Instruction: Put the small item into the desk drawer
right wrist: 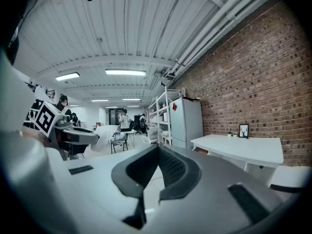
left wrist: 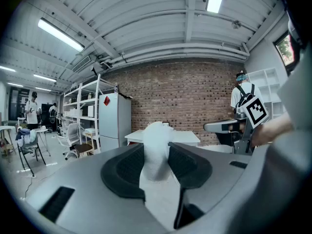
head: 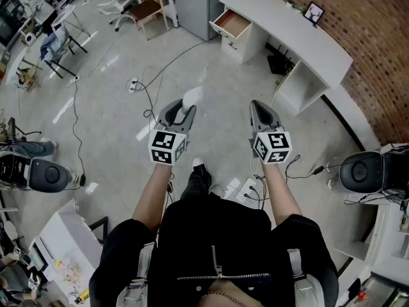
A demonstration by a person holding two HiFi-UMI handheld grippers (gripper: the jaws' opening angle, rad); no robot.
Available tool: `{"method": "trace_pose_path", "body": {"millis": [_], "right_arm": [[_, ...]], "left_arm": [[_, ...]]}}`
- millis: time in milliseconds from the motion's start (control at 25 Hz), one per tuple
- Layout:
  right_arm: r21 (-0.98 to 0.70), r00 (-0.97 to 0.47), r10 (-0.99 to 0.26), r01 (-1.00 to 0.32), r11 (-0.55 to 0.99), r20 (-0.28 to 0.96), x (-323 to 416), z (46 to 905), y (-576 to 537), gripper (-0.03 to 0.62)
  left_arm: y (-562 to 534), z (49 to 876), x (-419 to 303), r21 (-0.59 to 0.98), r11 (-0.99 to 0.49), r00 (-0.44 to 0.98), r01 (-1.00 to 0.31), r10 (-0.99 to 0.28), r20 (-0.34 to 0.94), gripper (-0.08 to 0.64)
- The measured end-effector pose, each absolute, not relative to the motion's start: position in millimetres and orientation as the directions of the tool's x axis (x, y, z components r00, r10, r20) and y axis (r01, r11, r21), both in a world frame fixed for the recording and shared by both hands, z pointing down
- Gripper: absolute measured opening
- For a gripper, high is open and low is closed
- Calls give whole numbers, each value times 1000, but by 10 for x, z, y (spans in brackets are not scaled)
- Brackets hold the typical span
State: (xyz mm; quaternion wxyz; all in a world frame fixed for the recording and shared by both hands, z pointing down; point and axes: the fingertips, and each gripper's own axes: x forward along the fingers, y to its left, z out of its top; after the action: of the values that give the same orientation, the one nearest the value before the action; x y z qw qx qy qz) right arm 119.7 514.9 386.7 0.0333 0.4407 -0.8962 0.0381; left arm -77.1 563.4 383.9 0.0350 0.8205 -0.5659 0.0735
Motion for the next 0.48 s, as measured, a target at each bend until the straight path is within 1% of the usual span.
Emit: {"method": "trace_pose_path", "body": {"millis": [200, 480], "right_arm": [[-26, -604, -795, -796, 604, 58, 1169, 3795, 5203, 6], [-23, -582, -811, -813, 582, 62, 1236, 3822, 5234, 6]], "left_arm": [[5663, 3855, -839, -16, -350, 344, -937, -926, 156, 161], [5645, 3840, -851, -19, -363, 357, -932, -923, 143, 161]]}}
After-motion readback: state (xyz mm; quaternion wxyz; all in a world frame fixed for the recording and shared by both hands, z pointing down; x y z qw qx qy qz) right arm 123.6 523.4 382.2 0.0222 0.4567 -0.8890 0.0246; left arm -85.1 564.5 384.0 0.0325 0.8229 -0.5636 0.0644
